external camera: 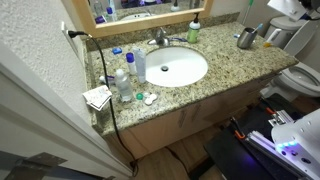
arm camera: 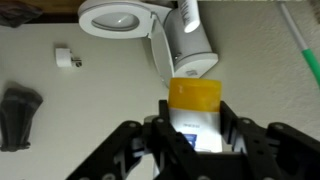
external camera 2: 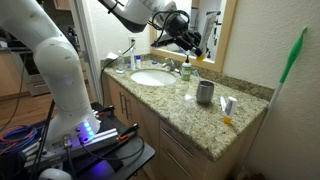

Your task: Move the white and yellow tube and put the tube upright on the right side of the counter

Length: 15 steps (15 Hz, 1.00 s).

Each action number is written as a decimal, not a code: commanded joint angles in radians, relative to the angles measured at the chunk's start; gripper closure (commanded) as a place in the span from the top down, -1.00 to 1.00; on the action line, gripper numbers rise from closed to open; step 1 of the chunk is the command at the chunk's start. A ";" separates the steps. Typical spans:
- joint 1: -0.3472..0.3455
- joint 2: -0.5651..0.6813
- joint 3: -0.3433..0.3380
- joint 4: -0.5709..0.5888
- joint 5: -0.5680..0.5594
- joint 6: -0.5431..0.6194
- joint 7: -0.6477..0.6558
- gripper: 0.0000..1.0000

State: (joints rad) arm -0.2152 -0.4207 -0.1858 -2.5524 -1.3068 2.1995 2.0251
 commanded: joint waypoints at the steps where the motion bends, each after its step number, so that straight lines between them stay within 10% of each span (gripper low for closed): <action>1: -0.035 0.049 -0.063 -0.037 0.016 -0.023 0.044 -0.52; 2: -0.013 0.008 -0.040 -0.025 0.004 -0.020 0.025 -0.02; 5: -0.027 0.043 -0.072 -0.035 0.006 -0.018 0.035 -0.02; 6: -0.027 0.047 -0.071 -0.035 0.006 -0.018 0.037 -0.52; 15: -0.027 0.361 -0.072 0.029 -0.087 -0.138 0.229 -0.52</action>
State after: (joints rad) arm -0.2406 -0.1575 -0.2583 -2.5722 -1.3704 2.0808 2.1994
